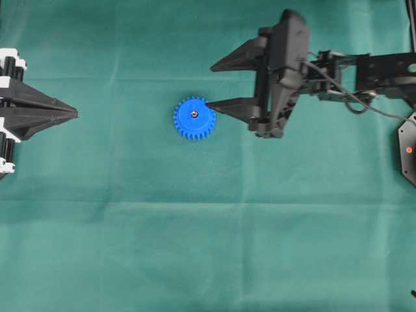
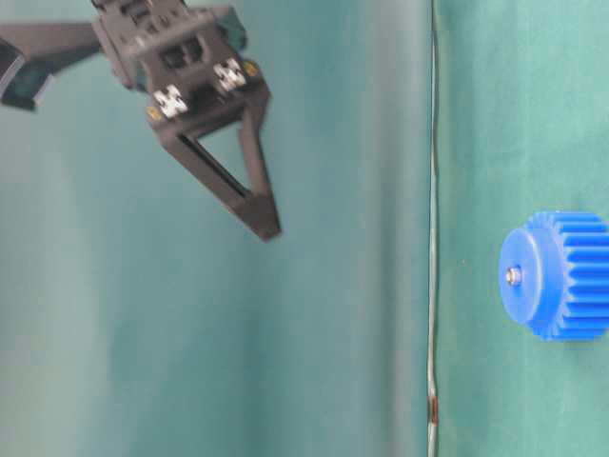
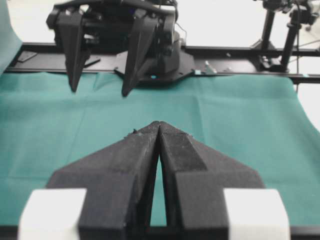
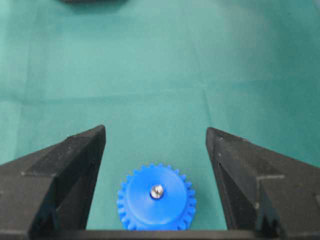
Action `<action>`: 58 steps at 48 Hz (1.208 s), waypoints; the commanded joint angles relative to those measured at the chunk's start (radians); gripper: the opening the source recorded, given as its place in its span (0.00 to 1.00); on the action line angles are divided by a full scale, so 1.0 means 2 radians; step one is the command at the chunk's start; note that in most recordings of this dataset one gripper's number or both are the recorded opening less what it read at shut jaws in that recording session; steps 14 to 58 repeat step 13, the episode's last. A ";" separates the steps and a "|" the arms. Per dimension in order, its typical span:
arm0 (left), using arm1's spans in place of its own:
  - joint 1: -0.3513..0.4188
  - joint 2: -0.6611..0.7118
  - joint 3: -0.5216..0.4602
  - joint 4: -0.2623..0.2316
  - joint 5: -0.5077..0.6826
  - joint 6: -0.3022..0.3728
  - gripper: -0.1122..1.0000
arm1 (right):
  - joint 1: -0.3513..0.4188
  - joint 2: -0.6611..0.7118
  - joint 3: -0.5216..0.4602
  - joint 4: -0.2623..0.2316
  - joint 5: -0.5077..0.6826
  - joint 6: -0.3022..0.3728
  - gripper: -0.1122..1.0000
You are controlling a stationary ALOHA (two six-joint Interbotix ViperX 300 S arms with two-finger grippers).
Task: Insert the shaft placed at a random location into the center hole of the medium gear at another random location.
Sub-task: 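Open the right gripper and withdraw it up and to the right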
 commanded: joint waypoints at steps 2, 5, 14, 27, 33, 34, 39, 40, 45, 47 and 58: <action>-0.001 0.004 -0.013 0.001 -0.002 0.000 0.10 | -0.001 -0.035 0.011 0.001 -0.004 -0.005 0.83; -0.001 0.004 -0.013 0.001 -0.002 0.000 0.10 | -0.001 -0.049 0.023 0.002 -0.006 -0.004 0.83; -0.001 0.004 -0.014 0.001 -0.002 0.000 0.10 | -0.001 -0.091 0.057 0.002 -0.008 -0.002 0.83; -0.001 0.004 -0.014 0.001 -0.002 0.000 0.10 | -0.001 -0.091 0.057 0.002 -0.008 -0.002 0.83; -0.001 0.004 -0.014 0.001 -0.002 0.000 0.10 | -0.001 -0.091 0.057 0.002 -0.008 -0.002 0.83; -0.001 0.004 -0.014 0.001 -0.002 0.000 0.10 | -0.001 -0.091 0.057 0.002 -0.008 -0.002 0.83; -0.001 0.004 -0.014 0.001 -0.002 0.000 0.10 | -0.001 -0.091 0.057 0.002 -0.008 -0.002 0.83; -0.001 0.004 -0.014 0.001 -0.002 0.000 0.10 | -0.001 -0.091 0.057 0.002 -0.008 -0.002 0.83; -0.001 0.004 -0.014 0.001 -0.002 0.000 0.10 | -0.001 -0.091 0.057 0.002 -0.008 -0.002 0.83; -0.001 0.004 -0.014 0.001 -0.002 0.000 0.10 | -0.001 -0.091 0.057 0.002 -0.008 -0.002 0.83; -0.001 0.004 -0.014 0.001 -0.002 0.000 0.10 | -0.001 -0.091 0.057 0.002 -0.008 -0.002 0.83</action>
